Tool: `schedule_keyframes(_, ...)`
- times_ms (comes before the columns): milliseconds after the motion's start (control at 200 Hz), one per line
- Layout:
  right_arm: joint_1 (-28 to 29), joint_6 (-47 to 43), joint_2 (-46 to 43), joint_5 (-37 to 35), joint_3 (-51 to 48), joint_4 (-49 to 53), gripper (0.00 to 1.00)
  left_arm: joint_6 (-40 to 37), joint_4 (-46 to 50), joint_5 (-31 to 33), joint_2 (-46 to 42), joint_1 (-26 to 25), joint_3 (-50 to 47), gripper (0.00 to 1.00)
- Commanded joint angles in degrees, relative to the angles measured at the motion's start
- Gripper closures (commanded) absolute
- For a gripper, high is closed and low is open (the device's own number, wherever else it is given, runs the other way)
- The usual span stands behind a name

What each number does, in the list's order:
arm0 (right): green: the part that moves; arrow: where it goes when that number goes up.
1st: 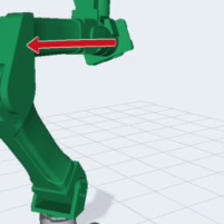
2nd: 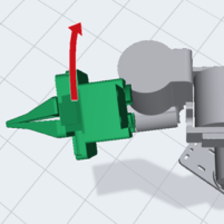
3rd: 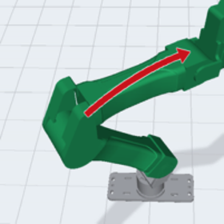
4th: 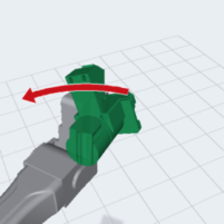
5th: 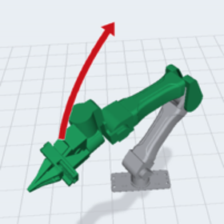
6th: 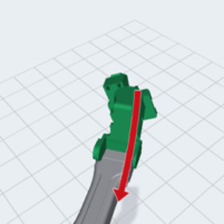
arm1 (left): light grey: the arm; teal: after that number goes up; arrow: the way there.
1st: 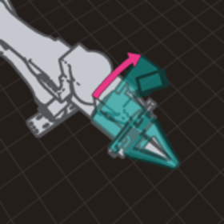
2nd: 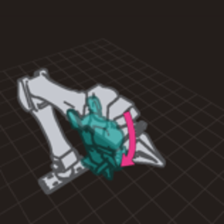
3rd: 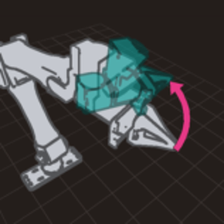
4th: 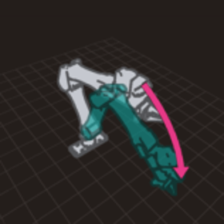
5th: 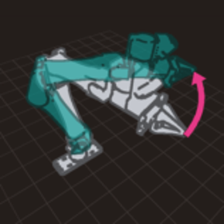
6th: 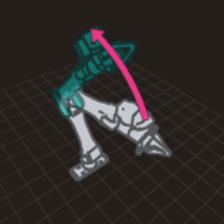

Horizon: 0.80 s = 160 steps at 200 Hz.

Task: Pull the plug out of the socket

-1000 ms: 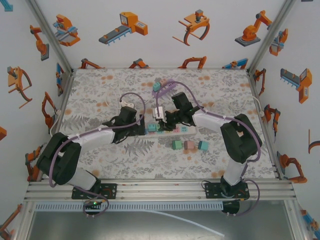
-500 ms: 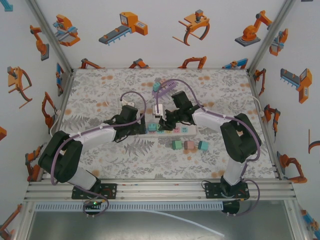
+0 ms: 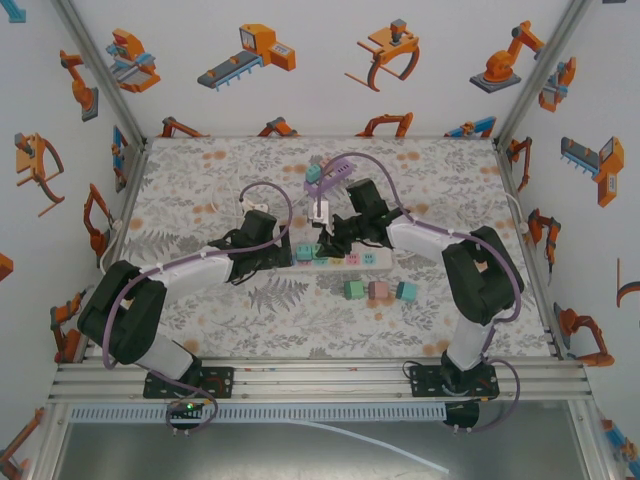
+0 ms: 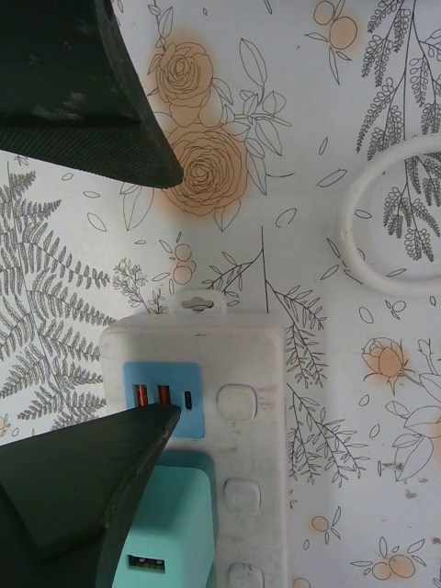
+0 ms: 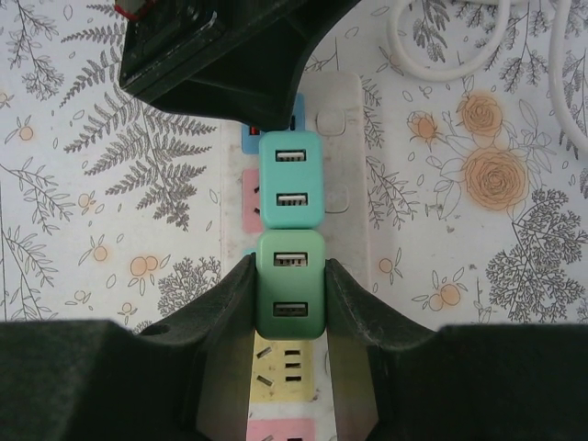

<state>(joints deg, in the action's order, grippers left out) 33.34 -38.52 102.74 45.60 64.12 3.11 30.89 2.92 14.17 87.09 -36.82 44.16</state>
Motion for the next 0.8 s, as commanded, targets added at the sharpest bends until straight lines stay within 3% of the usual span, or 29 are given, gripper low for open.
schedule_keyframes(0, -0.14, 1.39, -2.84, 3.22, 0.07, -6.06, 0.8, -0.97, 7.78, 3.23, 2.68, -0.42, -1.27, 0.09)
schedule_keyframes(165, -0.64, 3.26, -4.59, 2.51, -1.11, -8.19, 0.8, -1.26, 8.35, 3.23, 0.8, -0.82, -0.92, 0.09)
schedule_keyframes(416, -0.85, 19.87, -10.76, -0.74, -4.91, -16.33, 0.83, -4.37, 9.08, 4.15, -4.06, -2.7, 1.08, 0.07)
schedule_keyframes(651, -0.91, 41.49, -21.66, -10.45, -13.2, -24.62, 0.84, -6.36, 11.09, 4.06, -12.22, -3.41, 2.68, 0.05)
schedule_keyframes(796, -0.92, 57.59, -28.4, -22.7, -16.8, -22.42, 0.88, -8.66, 12.37, 1.77, -19.33, -3.91, 2.3, 0.04)
